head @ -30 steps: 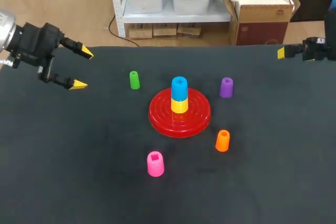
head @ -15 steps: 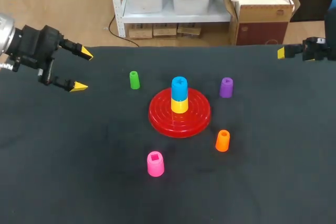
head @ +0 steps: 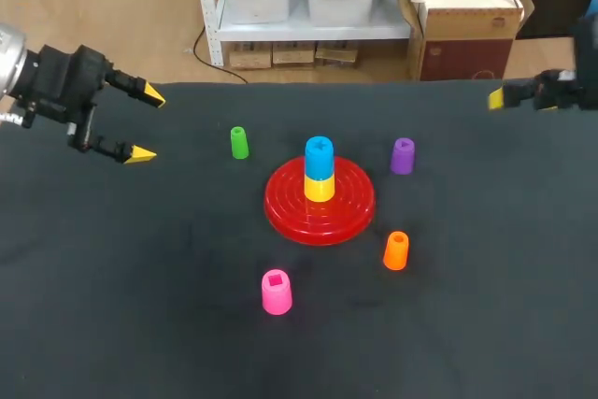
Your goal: Pick up and stack the cylinders on the red base in this order: pink,purple,orange,green
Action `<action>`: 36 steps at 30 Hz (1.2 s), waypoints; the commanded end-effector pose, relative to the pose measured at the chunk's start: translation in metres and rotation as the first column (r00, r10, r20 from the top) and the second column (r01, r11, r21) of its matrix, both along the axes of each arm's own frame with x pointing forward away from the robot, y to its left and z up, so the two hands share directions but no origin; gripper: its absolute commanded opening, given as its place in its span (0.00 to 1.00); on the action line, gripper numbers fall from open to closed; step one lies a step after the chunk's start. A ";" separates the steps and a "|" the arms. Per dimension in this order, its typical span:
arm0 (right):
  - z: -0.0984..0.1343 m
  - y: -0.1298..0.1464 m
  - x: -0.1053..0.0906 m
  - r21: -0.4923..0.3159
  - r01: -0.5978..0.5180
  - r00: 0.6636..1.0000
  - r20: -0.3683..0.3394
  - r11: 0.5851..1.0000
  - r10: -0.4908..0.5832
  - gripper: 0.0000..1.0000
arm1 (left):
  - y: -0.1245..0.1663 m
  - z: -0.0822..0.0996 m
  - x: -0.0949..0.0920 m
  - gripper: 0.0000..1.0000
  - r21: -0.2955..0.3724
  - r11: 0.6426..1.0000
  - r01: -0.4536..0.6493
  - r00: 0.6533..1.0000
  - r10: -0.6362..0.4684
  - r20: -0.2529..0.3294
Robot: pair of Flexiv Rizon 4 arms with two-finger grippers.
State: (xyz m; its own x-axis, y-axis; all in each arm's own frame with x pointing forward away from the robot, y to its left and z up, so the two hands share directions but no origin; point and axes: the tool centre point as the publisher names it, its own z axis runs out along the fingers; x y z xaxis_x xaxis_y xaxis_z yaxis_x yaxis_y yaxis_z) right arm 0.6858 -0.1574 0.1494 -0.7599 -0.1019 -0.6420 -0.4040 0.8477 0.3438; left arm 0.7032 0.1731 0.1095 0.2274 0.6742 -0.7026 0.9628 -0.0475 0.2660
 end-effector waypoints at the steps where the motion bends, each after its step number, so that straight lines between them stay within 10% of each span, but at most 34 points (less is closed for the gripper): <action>1: 0.014 0.063 -0.025 -0.100 -0.149 0.989 -0.041 0.984 0.145 1.00 | 0.001 -0.001 -0.002 1.00 -0.002 1.000 -0.002 1.000 0.002 0.005; 21: -0.030 0.261 -0.124 -0.267 -0.569 0.816 -0.301 0.778 0.493 1.00 | 0.001 -0.001 -0.002 1.00 -0.002 1.000 -0.002 1.000 0.002 0.005; 36: -0.078 0.276 -0.159 -0.446 -0.519 0.854 -0.320 0.730 0.411 1.00 | 0.001 -0.001 -0.002 1.00 -0.002 1.000 -0.002 1.000 0.002 0.005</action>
